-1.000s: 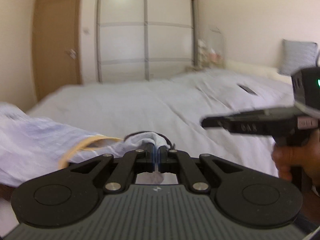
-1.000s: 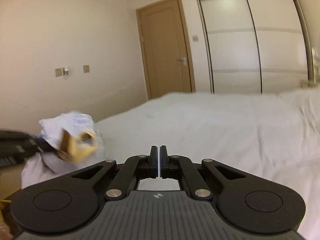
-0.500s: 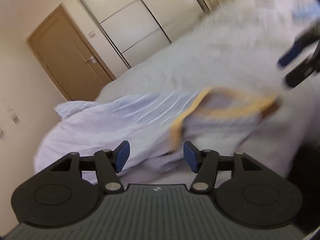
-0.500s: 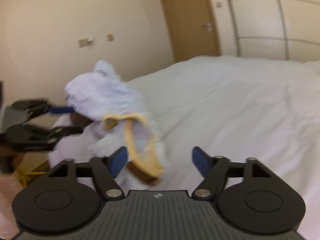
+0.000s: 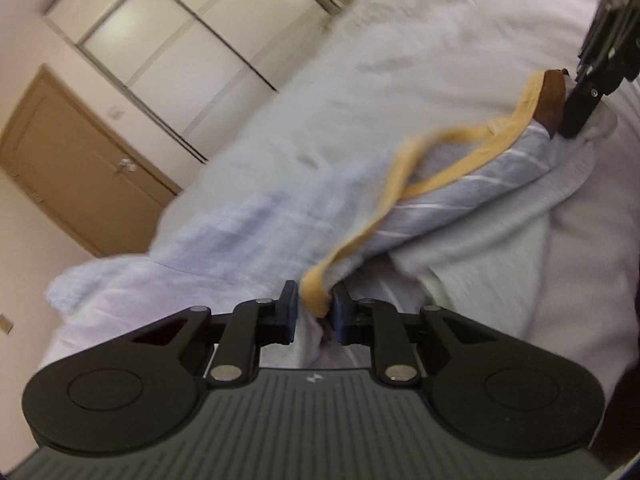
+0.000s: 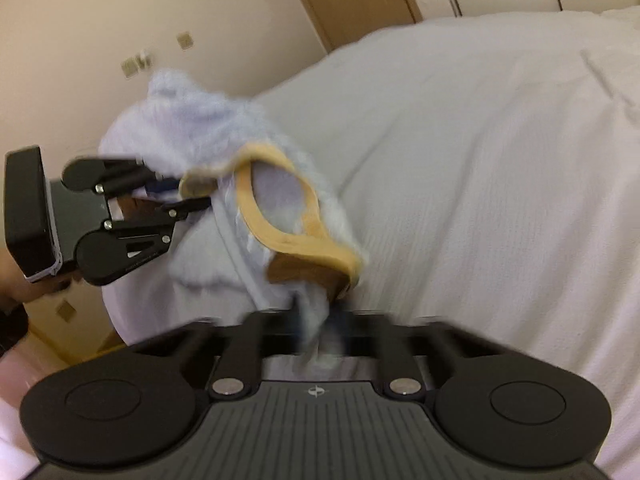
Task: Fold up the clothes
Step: 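Grasp the collar's brown tab with the right gripper while the left gripper holds the collar, then lift the striped shirt up by the collar with both grippers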
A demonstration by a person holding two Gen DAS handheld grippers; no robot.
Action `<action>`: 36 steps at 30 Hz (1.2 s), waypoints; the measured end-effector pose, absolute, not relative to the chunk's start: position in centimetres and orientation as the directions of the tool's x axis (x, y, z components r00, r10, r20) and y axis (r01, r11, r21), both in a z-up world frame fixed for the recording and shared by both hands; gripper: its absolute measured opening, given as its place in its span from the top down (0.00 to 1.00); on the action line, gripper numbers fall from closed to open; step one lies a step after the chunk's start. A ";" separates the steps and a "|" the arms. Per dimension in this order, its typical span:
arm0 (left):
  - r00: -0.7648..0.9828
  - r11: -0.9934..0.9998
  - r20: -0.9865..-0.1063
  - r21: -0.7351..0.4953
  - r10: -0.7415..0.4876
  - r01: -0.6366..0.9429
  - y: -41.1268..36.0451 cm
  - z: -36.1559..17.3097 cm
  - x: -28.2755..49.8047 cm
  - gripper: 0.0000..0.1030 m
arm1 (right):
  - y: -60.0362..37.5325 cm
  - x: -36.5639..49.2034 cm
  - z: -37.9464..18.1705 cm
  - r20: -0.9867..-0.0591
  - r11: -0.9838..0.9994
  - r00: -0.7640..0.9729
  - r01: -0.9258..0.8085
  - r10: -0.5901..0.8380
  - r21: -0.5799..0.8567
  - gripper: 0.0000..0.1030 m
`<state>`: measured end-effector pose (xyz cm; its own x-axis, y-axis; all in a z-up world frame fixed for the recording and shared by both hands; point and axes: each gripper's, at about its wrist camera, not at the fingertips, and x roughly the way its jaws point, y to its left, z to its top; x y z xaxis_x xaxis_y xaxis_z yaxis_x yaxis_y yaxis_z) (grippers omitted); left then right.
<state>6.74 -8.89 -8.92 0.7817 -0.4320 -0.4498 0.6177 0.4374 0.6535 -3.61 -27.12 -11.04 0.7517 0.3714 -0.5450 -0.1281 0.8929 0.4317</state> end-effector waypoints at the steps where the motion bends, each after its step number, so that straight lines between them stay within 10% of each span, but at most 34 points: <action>1: 0.780 0.457 -0.435 0.638 -0.450 0.619 -8.9 -8.2 6.5 0.82 | -27.5 -4.0 -10.2 -0.533 0.907 0.775 -0.121 0.340 0.403 0.96; 5: 0.778 0.454 -0.364 0.655 -0.512 0.605 -9.2 -7.5 4.6 0.34 | -29.8 -5.7 -6.3 -0.455 0.954 0.865 -0.082 0.213 0.290 0.97; 11: 0.762 0.317 -0.335 0.761 -0.554 0.566 -12.2 -11.2 0.8 0.29 | -33.6 -8.2 -1.8 -0.370 0.972 0.923 -0.020 0.108 0.234 1.00; 14: 0.768 0.236 -0.334 0.818 -0.546 0.524 -14.3 -13.4 0.0 0.35 | -34.2 -9.1 -1.4 -0.357 0.976 0.930 -0.006 0.086 0.219 1.00; 17: 0.747 0.196 -0.392 0.803 -0.536 0.562 -16.0 -14.3 0.7 0.95 | -34.6 -9.5 -1.7 -0.365 0.974 0.928 0.005 0.080 0.226 1.00; 36: 0.681 0.632 0.118 0.510 -0.723 0.583 -15.1 16.8 -2.0 0.97 | -38.2 -17.3 9.9 -0.036 0.990 0.989 0.139 -0.141 -0.036 1.00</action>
<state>-1.99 -15.07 16.81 0.6807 -0.7230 0.1185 0.5830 0.6325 0.5100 -17.27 -38.25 9.88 0.9894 -0.1406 -0.0356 0.1393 0.9896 -0.0356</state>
